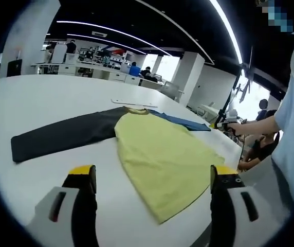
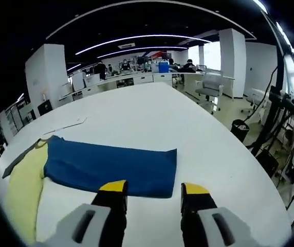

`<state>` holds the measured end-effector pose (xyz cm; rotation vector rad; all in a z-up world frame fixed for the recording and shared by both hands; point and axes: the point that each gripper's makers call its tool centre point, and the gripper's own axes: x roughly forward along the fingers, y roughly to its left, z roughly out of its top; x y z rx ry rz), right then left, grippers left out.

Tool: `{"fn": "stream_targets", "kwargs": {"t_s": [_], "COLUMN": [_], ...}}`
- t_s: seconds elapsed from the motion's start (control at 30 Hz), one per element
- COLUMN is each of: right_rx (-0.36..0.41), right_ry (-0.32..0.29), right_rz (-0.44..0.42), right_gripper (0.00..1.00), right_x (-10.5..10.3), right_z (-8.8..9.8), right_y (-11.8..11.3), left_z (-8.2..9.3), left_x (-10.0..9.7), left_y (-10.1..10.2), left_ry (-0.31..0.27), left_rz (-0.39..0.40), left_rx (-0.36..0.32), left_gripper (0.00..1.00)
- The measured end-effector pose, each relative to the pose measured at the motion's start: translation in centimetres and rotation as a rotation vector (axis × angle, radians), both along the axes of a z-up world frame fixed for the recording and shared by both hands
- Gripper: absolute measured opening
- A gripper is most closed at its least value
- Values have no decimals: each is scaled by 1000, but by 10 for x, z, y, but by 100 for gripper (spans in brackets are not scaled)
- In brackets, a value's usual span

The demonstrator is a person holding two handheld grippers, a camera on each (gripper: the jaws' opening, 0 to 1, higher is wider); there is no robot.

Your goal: Fold the garment on the visible template until the final outline fits inside the template.

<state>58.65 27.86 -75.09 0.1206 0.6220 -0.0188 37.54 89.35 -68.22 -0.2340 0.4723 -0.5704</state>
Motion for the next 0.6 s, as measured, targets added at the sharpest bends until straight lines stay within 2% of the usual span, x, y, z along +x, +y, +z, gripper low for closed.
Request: {"fn": "stream_targets", "kwargs": {"t_s": [0.07,0.17,0.33,0.5,0.6], "right_rx": [25,14,-40,-50,-66], "right_ry": [7,24,62,61,66], "right_rz": [-36,-63,-33,-21,-14], "right_gripper": [28,23,21,19,13], "right_x": [3,4,0,0,2], "right_z": [-5,-12,-20,-22,-23], "right_y": [-6,-14,-11,-9,-8], "left_z": [0,-1,-5,-8,-9], "left_x": [0,-1,-4,-5,-6], "left_y": [-1,-1,-1,-3,-4], "left_ry": [3,7,19,27,31], "left_rz": [-2,4,7,8,3], "left_rx": [-1,-3,-4,-7,-1], "left_gripper": [88,88,87,87,86]}}
